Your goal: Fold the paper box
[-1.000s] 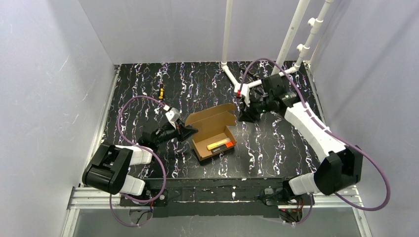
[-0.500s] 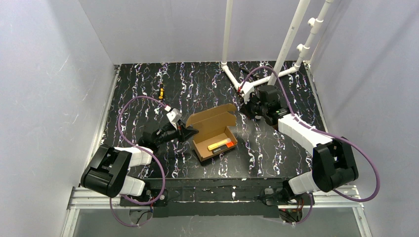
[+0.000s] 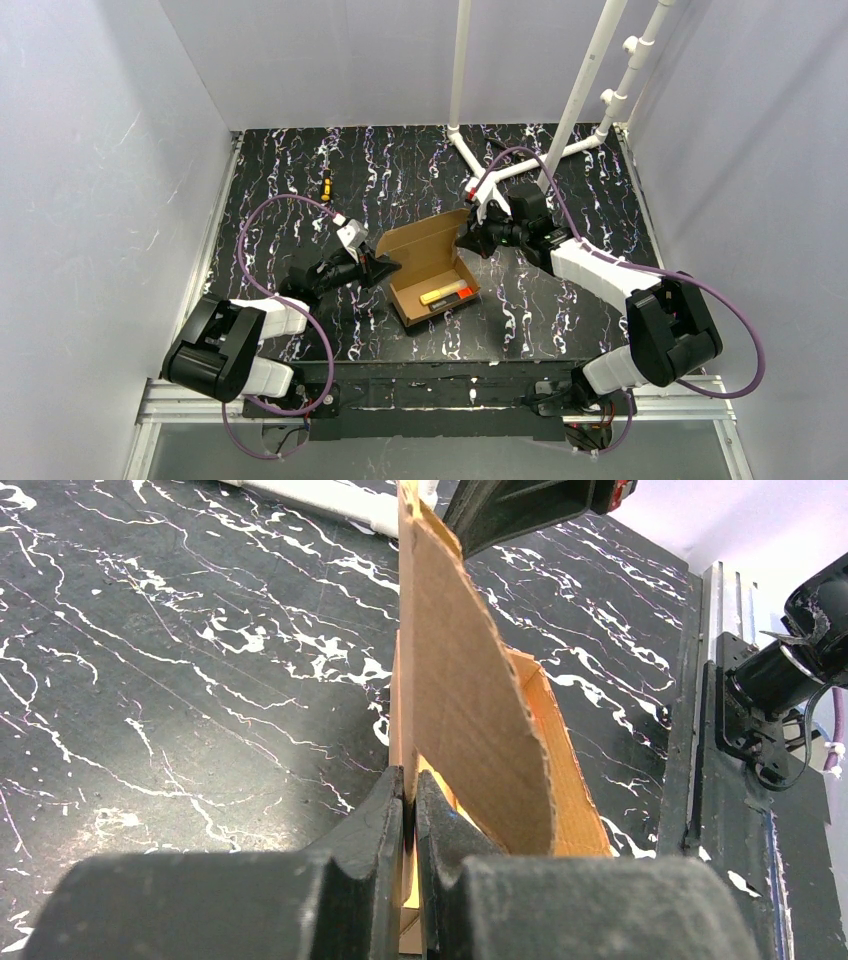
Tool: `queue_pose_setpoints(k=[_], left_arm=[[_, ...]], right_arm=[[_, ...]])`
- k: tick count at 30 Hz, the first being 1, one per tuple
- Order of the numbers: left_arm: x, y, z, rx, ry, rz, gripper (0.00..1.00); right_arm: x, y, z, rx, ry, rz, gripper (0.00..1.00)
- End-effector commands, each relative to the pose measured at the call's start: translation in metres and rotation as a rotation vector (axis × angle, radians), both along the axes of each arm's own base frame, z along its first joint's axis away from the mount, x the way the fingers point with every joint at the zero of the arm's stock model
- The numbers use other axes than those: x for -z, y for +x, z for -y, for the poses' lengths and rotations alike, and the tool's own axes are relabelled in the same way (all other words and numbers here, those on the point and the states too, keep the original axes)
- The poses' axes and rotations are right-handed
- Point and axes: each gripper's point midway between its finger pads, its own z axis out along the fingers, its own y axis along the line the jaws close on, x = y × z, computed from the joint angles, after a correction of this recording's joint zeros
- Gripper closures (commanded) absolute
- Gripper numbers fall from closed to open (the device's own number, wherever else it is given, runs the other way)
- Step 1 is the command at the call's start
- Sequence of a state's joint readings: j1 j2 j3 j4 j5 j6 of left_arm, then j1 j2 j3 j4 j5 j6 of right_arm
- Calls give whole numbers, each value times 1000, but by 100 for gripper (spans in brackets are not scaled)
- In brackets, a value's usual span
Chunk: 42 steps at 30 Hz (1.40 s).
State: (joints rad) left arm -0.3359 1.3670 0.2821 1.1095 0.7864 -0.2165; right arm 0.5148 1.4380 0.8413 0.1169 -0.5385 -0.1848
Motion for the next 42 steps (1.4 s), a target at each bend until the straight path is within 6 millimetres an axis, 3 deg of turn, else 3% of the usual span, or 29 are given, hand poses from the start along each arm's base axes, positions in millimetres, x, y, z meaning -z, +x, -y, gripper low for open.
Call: queue_pose_setpoints(k=[1,5,11,17,19,21,23,28,42], left_arm=[[-5,-3,0,7,6,37,100],[-5,-4,0,11,5,36,100],[-6,-3,1,13,6,42,100],[-10,0,1,12,18,67,100],[-8,-1,2,21,19,60,100],[-9,-1,1,16,17,59,100],[-13,-2,0,10,20,84,100],[-21,-4,2,33,10,108,100],[-33,-6,5,67,-5,135,100]], right_arm=[[-4,4,-15,2,54,1,99],[9,20,-13,77,27,-12,99],[18,18,-18,44,30,-24,95],[2,15,2,-92,-24,63,76],[-1,8,-3,-140,23,37,82],[-3,13,-7,-146,4,49,83],[-4,16,3,-179,-51,101,72],[-5,15,-3,-287,-33,157,55],[-8,29,0,-390,2,287,36]])
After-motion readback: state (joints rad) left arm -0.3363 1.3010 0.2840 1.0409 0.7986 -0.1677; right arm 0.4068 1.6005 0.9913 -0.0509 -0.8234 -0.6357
